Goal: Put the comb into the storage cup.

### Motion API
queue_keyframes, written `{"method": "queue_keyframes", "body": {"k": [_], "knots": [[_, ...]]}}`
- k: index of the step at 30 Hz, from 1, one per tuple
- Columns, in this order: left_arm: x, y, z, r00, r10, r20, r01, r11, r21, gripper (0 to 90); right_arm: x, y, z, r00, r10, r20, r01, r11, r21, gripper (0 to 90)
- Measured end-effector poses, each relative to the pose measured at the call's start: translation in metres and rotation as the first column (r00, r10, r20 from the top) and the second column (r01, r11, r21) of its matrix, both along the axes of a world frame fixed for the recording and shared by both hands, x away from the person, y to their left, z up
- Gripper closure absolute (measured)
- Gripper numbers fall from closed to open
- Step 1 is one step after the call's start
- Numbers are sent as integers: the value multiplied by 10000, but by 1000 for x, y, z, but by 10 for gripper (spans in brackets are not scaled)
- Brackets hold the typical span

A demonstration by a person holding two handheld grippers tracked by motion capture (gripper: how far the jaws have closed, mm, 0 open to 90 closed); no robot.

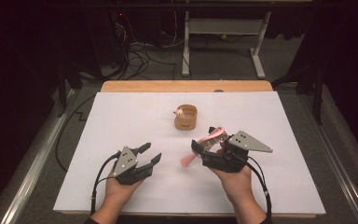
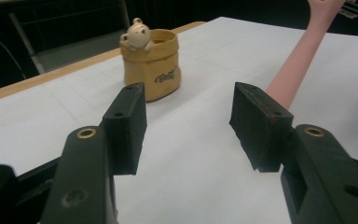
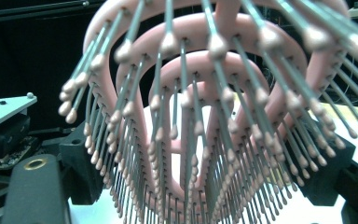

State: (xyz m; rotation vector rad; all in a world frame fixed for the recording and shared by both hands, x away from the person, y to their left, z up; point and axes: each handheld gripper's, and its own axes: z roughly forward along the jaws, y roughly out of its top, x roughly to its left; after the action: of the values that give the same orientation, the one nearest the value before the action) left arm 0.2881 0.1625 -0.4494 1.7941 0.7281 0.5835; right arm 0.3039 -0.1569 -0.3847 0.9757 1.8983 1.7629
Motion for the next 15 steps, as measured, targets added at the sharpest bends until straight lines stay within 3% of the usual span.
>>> {"method": "queue_keyframes", "body": {"k": [8, 15], "knots": [[-2, 30, -4, 9983, 512, -265, -516, 9985, -159, 381, -1, -4, 2, 9999, -66, 86, 66, 10000, -28, 203], [-3, 56, -9, 9937, 1047, -390, -1075, 9912, -767, 328, -2, -8, 3, 9997, -170, 162, 172, 9998, -142, 203]]}}
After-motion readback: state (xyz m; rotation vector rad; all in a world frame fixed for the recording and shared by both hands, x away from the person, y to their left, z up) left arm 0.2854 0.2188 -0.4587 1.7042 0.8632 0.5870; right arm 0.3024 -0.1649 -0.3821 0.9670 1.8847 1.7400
